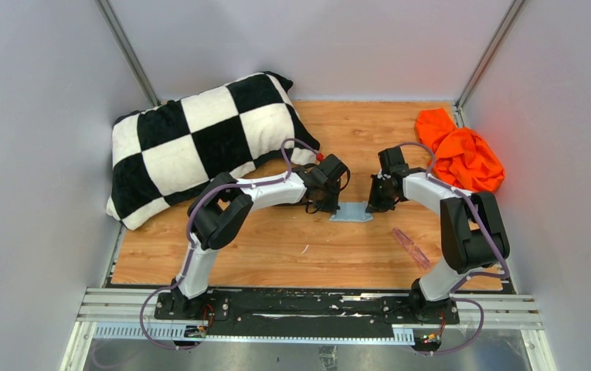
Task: Organize the sunglasses
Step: Pick up the glasses cleaning cloth from the center of the board.
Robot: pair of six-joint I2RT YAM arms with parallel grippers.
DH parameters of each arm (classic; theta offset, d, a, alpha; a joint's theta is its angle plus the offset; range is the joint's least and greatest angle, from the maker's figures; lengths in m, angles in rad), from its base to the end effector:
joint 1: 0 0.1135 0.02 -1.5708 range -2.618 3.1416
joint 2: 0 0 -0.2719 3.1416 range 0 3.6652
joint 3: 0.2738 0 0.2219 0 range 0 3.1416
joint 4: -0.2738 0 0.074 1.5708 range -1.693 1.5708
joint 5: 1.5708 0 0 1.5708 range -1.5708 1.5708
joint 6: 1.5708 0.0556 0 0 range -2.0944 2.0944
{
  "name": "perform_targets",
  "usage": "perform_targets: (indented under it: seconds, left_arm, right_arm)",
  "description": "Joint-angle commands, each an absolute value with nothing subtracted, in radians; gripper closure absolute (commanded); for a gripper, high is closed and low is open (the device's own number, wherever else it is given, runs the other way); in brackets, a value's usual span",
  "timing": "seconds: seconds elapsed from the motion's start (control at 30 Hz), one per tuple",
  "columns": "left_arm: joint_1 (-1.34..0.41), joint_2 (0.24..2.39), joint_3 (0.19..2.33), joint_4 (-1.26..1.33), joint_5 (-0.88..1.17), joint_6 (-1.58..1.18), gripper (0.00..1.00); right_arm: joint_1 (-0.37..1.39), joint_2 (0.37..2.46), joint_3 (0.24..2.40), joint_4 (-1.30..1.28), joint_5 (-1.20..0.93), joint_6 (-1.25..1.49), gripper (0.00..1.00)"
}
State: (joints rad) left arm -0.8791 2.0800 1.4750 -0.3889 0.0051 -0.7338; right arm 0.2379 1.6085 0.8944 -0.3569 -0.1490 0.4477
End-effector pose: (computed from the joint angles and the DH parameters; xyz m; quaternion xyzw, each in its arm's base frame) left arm 0.2760 -0.3337 0.1701 0.0703 0.9561 -0.2070 0.1951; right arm 0.2826 0.0770 0.1774 0.0829 0.9629 0.1508 0.2080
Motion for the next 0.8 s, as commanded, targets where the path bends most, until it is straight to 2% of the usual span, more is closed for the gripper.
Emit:
perform_targets:
  seconds: [0.0,0.07,0.77]
  left_arm:
    - [-0.873,2.077,1.480,-0.378,0.018,-0.732,1.00]
    - [-0.871,2.072,1.480,-0.378,0.018,-0.731,1.00]
    - [-0.858,1.925,1.459,-0.385,0.014,-0.725,1.00]
  right_arm:
    - [0.261,1.647,0.882,-0.392,-0.138,0.446,0.97]
    - [0.261,1.636,0.884,-0.392,-0.144,0.446,1.00]
    - [0.274,1.483,0.916,-0.409,-0.218,0.511,1.00]
